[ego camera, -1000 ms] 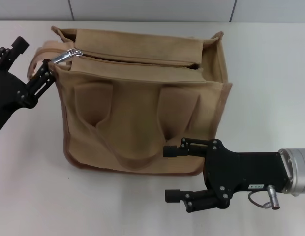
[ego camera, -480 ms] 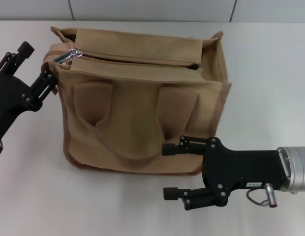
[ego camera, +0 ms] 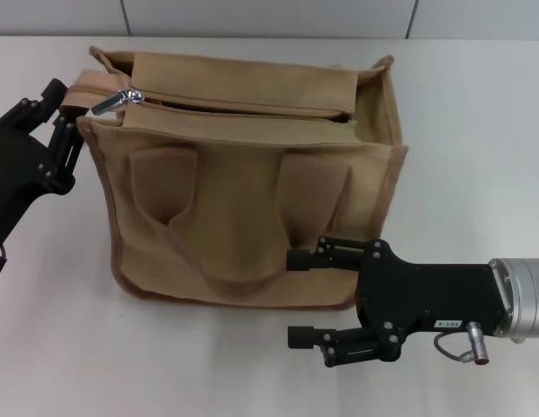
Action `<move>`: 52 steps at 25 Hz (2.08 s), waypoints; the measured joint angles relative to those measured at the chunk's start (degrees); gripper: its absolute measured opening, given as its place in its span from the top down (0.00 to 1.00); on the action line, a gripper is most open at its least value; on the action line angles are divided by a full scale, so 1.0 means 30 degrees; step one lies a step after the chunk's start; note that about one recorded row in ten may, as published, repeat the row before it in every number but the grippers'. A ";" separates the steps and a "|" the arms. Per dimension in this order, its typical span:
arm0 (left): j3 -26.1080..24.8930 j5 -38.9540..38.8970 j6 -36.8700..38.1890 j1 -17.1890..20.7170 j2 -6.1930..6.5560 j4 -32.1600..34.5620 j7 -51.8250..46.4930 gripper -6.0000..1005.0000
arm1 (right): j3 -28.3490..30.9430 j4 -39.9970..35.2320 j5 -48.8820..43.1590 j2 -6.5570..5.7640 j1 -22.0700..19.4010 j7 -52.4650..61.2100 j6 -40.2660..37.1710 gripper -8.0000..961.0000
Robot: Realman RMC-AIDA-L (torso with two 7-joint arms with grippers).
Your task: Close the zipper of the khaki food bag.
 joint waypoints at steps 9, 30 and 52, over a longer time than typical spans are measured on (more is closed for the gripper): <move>0.0043 0.0100 0.0962 -0.0047 0.0042 -0.0111 -0.0428 0.95 | 0.0009 0.0766 0.2503 -0.0001 -0.0034 -0.0160 -0.3328 0.14; 0.1437 0.0130 0.3711 -0.0578 -0.0004 -0.0793 -0.1344 0.98 | -0.0410 0.0831 0.6138 0.0000 0.4639 0.8346 0.1581 0.14; 0.2161 0.0617 0.2629 -0.1608 0.0080 0.1055 -0.6426 0.98 | -0.1683 0.0830 0.6173 -0.0002 0.5514 1.1405 0.1786 0.14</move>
